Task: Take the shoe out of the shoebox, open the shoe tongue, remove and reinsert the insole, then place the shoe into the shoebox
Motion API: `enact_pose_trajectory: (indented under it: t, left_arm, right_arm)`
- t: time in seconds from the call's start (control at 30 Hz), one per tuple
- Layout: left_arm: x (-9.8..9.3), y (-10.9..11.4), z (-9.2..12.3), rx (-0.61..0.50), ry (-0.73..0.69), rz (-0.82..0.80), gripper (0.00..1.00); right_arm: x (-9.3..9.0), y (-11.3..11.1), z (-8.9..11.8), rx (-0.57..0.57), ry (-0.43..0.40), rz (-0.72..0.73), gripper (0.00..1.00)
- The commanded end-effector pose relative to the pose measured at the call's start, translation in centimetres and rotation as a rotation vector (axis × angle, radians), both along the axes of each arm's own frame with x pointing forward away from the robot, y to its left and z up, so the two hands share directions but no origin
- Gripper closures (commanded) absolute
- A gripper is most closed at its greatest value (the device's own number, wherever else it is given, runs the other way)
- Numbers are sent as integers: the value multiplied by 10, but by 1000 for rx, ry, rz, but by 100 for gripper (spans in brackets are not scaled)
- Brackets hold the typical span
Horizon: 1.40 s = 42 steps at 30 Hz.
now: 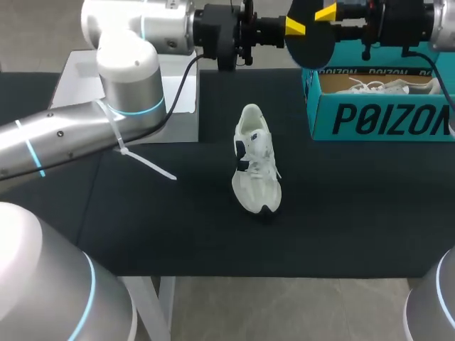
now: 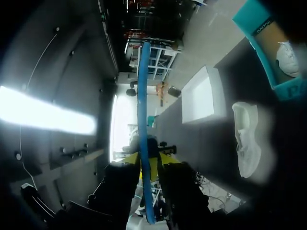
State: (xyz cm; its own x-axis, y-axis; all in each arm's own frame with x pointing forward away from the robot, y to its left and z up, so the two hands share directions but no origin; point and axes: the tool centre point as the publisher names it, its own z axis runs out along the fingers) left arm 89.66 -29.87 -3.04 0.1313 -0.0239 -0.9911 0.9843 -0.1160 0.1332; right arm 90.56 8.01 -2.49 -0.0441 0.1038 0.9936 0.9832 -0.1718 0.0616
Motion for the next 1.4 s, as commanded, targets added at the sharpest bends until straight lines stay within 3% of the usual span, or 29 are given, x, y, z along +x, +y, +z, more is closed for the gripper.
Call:
enact_pose_trajectory:
  t: [0.03,0.47,0.53,0.6,0.8,0.87,0.9,1.2,1.4]
  left_arm:
    - [6,-4,1,2,-11,2,100]
    - [20,-7,-3,16,-9,39,100]
    - [20,-8,-3,17,-1,31,100]
    - [18,-8,-3,17,-4,25,100]
    - [19,-9,-5,27,-10,37,98]
    - [19,-9,-5,39,-23,43,55]
    - [18,-9,-5,45,-24,47,0]
    - [28,10,-3,58,-36,86,0]
    - [44,40,-12,75,-5,110,0]
  right_arm:
    - [0,1,0,0,-1,-3,80]
    - [-2,0,-1,2,-1,-7,81]
    - [-2,0,-1,1,-1,-7,85]
    - [-2,-1,-1,0,-1,-8,100]
    - [-1,-1,-1,-4,-3,-10,100]
    - [-1,-1,-1,-6,-5,-11,100]
    - [0,-1,0,-7,-6,-12,100]
    - [8,-15,0,-27,-50,-56,100]
    - [13,-26,1,-36,-80,-83,100]
